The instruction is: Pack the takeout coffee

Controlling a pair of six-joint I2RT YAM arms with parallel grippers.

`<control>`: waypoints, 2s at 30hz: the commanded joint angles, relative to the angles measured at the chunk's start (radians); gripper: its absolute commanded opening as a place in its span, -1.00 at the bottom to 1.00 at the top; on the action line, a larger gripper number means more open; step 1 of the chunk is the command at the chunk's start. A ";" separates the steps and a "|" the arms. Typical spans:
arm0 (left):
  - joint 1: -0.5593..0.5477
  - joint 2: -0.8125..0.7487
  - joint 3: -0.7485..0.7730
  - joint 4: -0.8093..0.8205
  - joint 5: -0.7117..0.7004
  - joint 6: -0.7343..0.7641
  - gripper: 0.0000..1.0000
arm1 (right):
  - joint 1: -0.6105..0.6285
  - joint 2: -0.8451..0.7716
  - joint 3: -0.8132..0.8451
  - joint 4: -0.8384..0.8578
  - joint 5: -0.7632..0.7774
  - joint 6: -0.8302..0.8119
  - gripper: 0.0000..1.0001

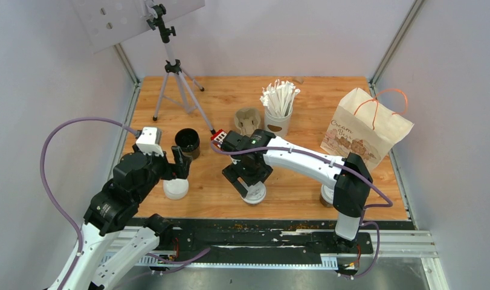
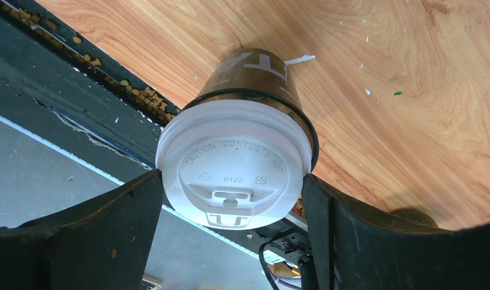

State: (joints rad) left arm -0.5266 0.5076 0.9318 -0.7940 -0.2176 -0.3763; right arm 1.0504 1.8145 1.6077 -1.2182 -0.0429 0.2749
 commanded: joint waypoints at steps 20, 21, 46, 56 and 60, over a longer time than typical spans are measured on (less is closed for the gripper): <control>0.005 -0.011 0.004 0.018 0.017 0.003 1.00 | -0.006 -0.020 0.064 -0.012 0.095 -0.004 0.71; 0.005 -0.012 0.005 0.018 0.018 0.001 1.00 | -0.007 -0.020 0.060 -0.012 0.100 -0.004 0.71; 0.005 0.118 -0.116 0.212 0.522 -0.139 0.55 | -0.185 -0.456 -0.312 0.390 -0.096 0.066 0.51; -0.129 0.358 -0.212 0.406 0.594 -0.199 0.32 | -0.294 -0.531 -0.540 0.543 -0.349 0.000 0.34; -0.171 0.420 -0.271 0.518 0.590 -0.233 0.22 | -0.313 -0.504 -0.564 0.560 -0.403 -0.023 0.28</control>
State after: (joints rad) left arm -0.6689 0.8928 0.7044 -0.4374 0.3550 -0.5701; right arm 0.7570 1.2957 1.0592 -0.7422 -0.3466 0.2913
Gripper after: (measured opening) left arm 0.630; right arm 0.651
